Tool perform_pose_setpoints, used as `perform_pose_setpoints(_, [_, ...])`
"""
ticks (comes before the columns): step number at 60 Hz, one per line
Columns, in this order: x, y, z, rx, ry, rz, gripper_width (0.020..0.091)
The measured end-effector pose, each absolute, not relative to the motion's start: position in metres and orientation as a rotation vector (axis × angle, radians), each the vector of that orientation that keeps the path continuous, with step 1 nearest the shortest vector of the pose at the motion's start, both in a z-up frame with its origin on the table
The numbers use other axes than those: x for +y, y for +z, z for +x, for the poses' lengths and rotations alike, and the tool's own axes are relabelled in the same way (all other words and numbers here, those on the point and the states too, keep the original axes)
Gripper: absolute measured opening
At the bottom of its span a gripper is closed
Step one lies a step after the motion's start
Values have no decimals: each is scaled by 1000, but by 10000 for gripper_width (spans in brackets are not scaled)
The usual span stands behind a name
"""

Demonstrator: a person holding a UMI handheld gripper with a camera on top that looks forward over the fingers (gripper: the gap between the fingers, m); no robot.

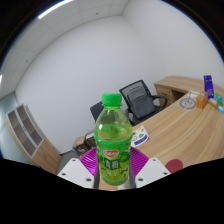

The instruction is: Pour water

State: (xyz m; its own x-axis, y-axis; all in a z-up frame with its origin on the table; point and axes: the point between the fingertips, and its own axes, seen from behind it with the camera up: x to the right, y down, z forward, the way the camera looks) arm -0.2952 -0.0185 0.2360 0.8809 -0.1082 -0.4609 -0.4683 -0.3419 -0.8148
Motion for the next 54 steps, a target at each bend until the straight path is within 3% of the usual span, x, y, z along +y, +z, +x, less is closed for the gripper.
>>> perform_pose_setpoints(9, [-15,217,-229,174,42,-1953,412])
perform_pose_setpoints(15, [-12,184,-191,106,-95,-1956,413])
perform_pose_setpoints(29, [-14,100,-137,171,-114,-2007,413])
perform_pose_setpoints(39, [-11,64,-134,186,-80,-2003,418])
perform_pose_setpoints(54, [-22,67,-140,175,-17,-1937,478])
